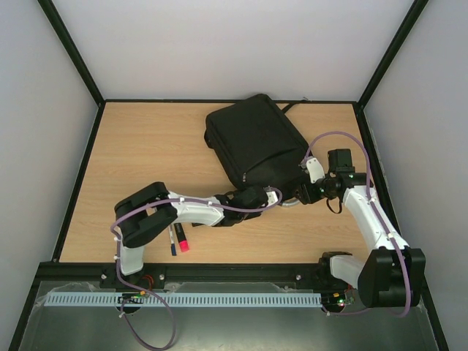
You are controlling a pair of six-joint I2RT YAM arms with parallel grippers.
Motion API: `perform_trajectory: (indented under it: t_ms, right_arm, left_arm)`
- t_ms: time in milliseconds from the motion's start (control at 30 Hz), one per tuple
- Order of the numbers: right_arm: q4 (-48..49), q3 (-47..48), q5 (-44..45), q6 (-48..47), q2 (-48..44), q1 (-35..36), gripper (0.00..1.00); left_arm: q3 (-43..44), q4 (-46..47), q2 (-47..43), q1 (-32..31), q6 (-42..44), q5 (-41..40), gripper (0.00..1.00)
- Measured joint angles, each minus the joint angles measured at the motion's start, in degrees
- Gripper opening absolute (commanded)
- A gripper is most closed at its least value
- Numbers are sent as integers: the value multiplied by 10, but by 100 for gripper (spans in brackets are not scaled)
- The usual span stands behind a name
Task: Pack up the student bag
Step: Zip the student bag at the center of the board.
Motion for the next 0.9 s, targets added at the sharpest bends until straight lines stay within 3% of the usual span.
perform_trajectory:
  t_ms: [167, 333, 700, 900]
  right_arm:
    - [0, 0, 5, 7, 0, 0, 57]
    - [5, -4, 21, 15, -2, 0, 54]
    - [5, -5, 29, 13, 3, -2, 47]
    - [18, -22, 59, 6, 0, -3, 42]
  left_arm:
    - [6, 12, 16, 2, -5, 4, 18]
    - [19, 20, 16, 11, -23, 53, 3]
    - [154, 19, 104, 54, -136, 231, 2]
    - [219, 16, 147, 66, -190, 282, 2]
